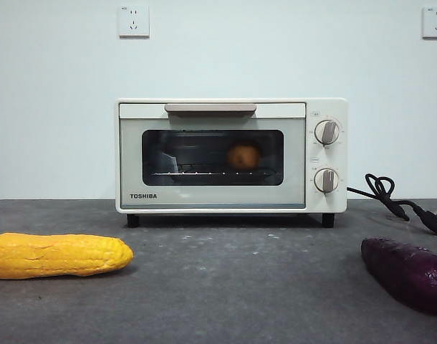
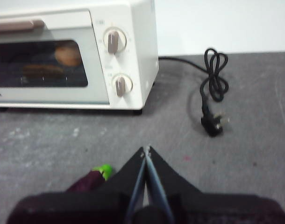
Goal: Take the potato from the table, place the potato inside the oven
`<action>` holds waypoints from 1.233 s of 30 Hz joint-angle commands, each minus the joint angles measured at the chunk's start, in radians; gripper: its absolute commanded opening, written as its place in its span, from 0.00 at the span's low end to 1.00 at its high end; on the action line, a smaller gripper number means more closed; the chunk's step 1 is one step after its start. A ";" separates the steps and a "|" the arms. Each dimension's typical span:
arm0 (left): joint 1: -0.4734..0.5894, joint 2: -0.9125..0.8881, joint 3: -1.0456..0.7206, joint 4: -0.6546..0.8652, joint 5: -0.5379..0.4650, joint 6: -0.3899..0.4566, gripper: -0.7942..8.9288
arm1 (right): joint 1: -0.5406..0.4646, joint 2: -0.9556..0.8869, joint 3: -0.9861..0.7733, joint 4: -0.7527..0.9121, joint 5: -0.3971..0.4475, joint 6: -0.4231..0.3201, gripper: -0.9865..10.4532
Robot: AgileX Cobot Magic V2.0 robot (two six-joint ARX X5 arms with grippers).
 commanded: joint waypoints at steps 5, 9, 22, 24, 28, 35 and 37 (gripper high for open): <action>0.003 -0.002 -0.014 0.000 -0.003 -0.007 0.08 | 0.000 -0.017 -0.015 -0.032 0.004 0.023 0.09; 0.003 -0.002 -0.014 0.000 -0.002 -0.007 0.08 | 0.000 -0.017 -0.014 -0.026 0.004 0.065 0.09; 0.003 -0.002 -0.014 0.000 -0.002 -0.007 0.08 | 0.000 -0.016 -0.014 -0.026 0.004 0.065 0.09; 0.003 -0.002 -0.014 0.000 -0.002 -0.007 0.08 | 0.000 -0.016 -0.014 -0.026 0.004 0.065 0.09; 0.003 -0.002 -0.014 0.000 -0.002 -0.007 0.08 | 0.000 -0.016 -0.014 -0.026 0.004 0.065 0.09; 0.003 -0.002 -0.014 0.000 -0.002 -0.007 0.08 | 0.000 -0.016 -0.014 -0.026 0.004 0.065 0.09; 0.003 -0.002 -0.014 0.000 -0.002 -0.007 0.08 | 0.000 -0.016 -0.014 -0.026 0.004 0.065 0.09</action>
